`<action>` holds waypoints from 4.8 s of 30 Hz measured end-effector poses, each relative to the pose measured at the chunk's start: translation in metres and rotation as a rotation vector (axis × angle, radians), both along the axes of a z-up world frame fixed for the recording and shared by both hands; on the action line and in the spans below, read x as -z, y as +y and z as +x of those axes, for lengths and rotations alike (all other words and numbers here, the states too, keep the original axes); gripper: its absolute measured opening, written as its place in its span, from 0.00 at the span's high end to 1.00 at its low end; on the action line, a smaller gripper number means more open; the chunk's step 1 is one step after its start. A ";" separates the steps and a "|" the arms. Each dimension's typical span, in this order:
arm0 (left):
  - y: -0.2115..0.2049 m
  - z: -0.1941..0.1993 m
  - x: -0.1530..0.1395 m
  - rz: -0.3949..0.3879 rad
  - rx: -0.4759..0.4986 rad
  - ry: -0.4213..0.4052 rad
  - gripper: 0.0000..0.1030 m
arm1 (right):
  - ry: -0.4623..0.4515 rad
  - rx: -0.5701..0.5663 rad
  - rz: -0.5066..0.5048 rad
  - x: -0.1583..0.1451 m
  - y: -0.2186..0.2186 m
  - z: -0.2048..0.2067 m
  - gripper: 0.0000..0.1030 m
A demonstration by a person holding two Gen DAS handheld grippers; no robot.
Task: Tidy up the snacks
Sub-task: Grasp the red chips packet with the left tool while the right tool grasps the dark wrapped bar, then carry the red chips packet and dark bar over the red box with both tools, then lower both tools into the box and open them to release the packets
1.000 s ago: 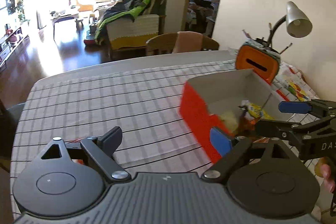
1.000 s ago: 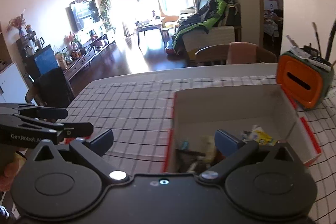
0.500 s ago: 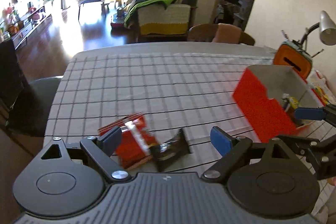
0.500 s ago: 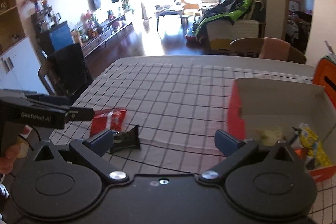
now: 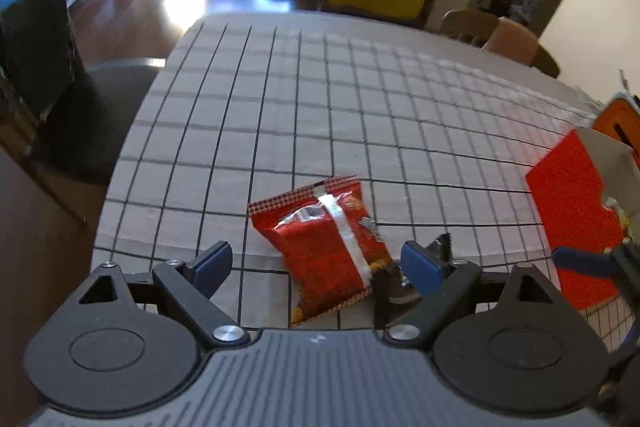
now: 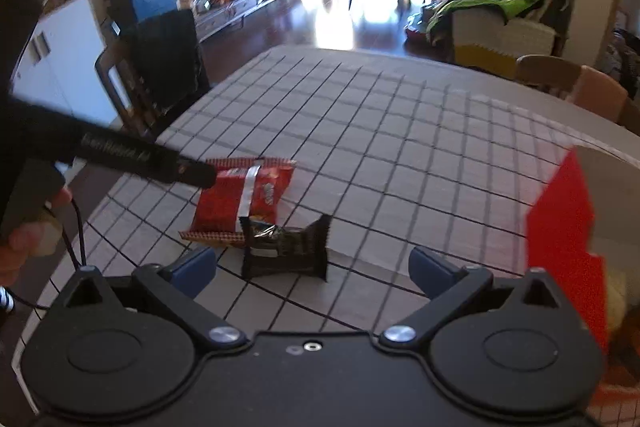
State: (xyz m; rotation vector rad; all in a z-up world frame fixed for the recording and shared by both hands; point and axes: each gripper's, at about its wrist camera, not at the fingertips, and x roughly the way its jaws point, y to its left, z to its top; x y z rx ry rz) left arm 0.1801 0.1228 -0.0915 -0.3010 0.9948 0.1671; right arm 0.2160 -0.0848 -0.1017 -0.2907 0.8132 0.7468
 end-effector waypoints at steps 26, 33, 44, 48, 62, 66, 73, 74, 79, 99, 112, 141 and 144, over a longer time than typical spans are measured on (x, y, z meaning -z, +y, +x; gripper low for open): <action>-0.006 0.088 0.066 -0.038 -0.061 0.262 0.11 | 0.099 -0.135 -0.122 0.047 0.056 0.038 0.03; -0.021 0.081 0.067 0.027 -0.036 0.237 0.21 | 0.077 -0.135 -0.171 0.057 0.072 0.030 0.19; -0.002 0.028 0.064 -0.003 -0.033 0.181 0.30 | 0.072 -0.099 -0.170 0.055 0.059 0.016 0.40; 0.012 0.006 0.062 -0.039 -0.050 0.172 0.30 | 0.088 -0.067 -0.153 0.051 0.052 0.009 0.41; 0.011 -0.045 0.040 -0.077 -0.047 0.123 0.30 | 0.112 0.062 -0.081 0.035 0.006 -0.023 0.49; 0.004 -0.054 0.035 -0.082 -0.028 0.109 0.30 | 0.120 0.105 -0.028 0.027 -0.008 -0.027 0.50; -0.011 -0.065 0.015 -0.092 0.015 0.077 0.30 | 0.102 0.172 0.049 0.004 -0.031 -0.039 0.50; -0.014 -0.066 0.011 -0.092 0.022 0.070 0.30 | 0.094 0.185 0.062 -0.001 -0.036 -0.041 0.50; -0.031 -0.067 -0.011 -0.077 0.062 0.025 0.30 | 0.056 0.241 0.126 -0.025 -0.058 -0.046 0.50; -0.156 -0.036 -0.079 -0.005 0.162 -0.129 0.30 | -0.105 0.351 0.266 -0.075 -0.175 -0.021 0.50; -0.255 0.008 -0.090 0.045 0.230 -0.136 0.30 | -0.117 0.398 0.297 -0.068 -0.262 0.007 0.50; -0.390 0.097 -0.049 0.164 0.422 -0.005 0.30 | -0.020 0.425 0.129 -0.018 -0.337 0.076 0.49; -0.395 0.103 -0.040 0.186 0.431 0.018 0.30 | -0.011 0.416 0.099 -0.012 -0.333 0.082 0.49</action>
